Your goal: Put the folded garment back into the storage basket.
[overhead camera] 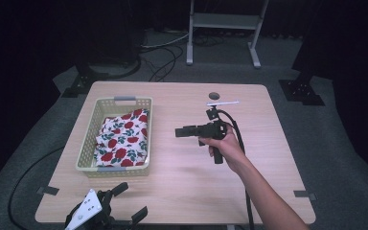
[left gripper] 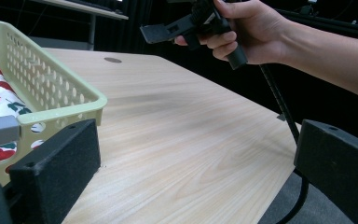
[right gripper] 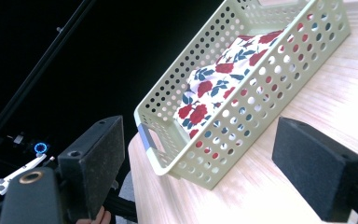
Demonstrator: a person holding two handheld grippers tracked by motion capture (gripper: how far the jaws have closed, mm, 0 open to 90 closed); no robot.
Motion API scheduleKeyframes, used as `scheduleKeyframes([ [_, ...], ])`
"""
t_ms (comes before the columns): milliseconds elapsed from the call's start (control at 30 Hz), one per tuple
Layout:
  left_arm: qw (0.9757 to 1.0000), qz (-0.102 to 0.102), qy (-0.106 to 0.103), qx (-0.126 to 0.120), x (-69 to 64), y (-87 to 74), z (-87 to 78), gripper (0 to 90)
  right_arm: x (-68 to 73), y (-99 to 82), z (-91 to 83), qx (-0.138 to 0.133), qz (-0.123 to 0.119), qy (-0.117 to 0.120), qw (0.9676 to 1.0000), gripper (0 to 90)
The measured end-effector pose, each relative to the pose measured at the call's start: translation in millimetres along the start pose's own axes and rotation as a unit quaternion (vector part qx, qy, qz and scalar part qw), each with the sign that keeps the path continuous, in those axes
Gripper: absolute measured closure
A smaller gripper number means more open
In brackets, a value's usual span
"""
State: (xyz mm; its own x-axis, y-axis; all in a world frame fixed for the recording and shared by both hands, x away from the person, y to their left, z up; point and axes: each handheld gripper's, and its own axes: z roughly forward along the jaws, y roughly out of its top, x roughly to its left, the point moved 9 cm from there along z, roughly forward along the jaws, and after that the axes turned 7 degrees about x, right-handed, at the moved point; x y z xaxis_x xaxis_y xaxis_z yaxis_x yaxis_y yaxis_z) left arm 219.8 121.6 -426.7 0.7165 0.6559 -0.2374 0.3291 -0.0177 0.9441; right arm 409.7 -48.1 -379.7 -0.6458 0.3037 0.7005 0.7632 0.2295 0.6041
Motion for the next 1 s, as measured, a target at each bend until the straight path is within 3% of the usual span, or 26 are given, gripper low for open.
scheduleKeyframes([
  [500, 1.0000, -0.001, 0.000, 0.001, -0.2, -0.4, 0.6, 0.0, -7.8, -16.2, -22.2, 0.001, 0.000, -0.017, 0.9998, 15.9],
  [1000, 1.0000, -0.001, 0.000, 0.002, -0.8, -0.7, 1.1, 0.0, -6.9, -26.3, -40.9, 0.008, -0.013, -0.039, 0.9991, 16.0],
])
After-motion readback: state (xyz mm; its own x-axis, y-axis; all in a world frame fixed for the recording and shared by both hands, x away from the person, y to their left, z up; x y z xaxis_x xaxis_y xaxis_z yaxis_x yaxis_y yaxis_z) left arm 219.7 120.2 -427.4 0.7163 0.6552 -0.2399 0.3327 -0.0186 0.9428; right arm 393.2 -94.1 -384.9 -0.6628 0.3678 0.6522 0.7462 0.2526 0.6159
